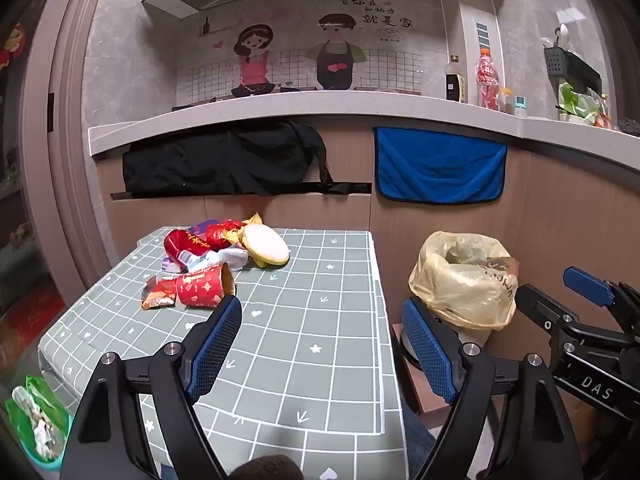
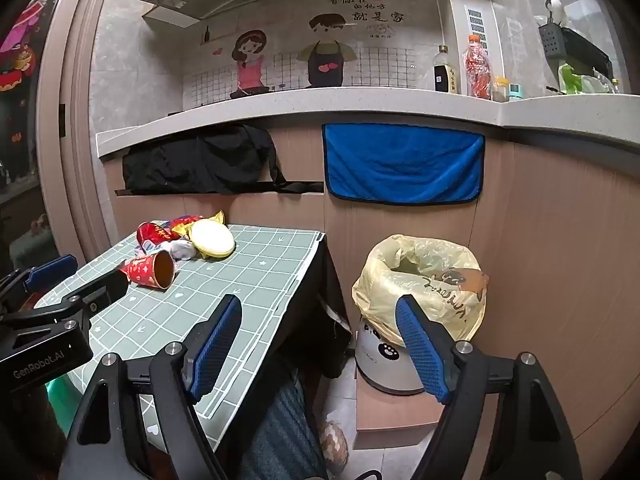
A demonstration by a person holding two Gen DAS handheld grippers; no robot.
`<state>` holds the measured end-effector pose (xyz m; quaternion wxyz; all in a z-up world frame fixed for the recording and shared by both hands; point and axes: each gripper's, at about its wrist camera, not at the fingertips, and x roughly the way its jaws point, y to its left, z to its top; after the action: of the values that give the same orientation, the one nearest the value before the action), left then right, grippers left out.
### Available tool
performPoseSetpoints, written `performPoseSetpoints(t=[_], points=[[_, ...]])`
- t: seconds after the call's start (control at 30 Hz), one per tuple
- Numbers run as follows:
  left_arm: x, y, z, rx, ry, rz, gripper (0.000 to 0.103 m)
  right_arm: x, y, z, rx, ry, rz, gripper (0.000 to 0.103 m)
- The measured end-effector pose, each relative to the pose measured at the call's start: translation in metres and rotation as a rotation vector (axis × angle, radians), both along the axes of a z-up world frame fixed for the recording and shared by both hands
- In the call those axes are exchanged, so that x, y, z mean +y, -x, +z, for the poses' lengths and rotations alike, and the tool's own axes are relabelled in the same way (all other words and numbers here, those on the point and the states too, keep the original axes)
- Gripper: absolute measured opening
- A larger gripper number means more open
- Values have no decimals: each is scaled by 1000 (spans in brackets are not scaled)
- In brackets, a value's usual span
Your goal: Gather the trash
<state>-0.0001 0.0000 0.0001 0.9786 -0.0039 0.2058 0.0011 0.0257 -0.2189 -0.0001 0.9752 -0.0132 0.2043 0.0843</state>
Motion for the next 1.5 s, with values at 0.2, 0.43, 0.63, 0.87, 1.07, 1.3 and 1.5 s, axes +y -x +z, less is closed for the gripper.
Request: performPoseSetpoints(t=[0.2,0.43,0.63,0.87,1.07,1.3,1.5], points=[[2,-1,0,-6,4,-4,83,-1,2,2,0,2,-2,77],[1,3,5,-19,-1,-15,83,-4,4,4,-3,-10,-7,77],[-3,4,7,-24,-7,-22,83,-6,5,7,-16,-17,-17,77],[-4,3,11,-28,-8,-32,83,-7,8,9,-26,-15,-26,77],[-4,5,9,-33,-10,-37,83,-8,9,10,-27,-15,-26,77],[-6,5,9,-30,-10,-33,83,-7,9,9,-28,-15,-29,77],[-6,4,9,-32,-12,-38,83,-6,9,9,-25,-14,-26,77]])
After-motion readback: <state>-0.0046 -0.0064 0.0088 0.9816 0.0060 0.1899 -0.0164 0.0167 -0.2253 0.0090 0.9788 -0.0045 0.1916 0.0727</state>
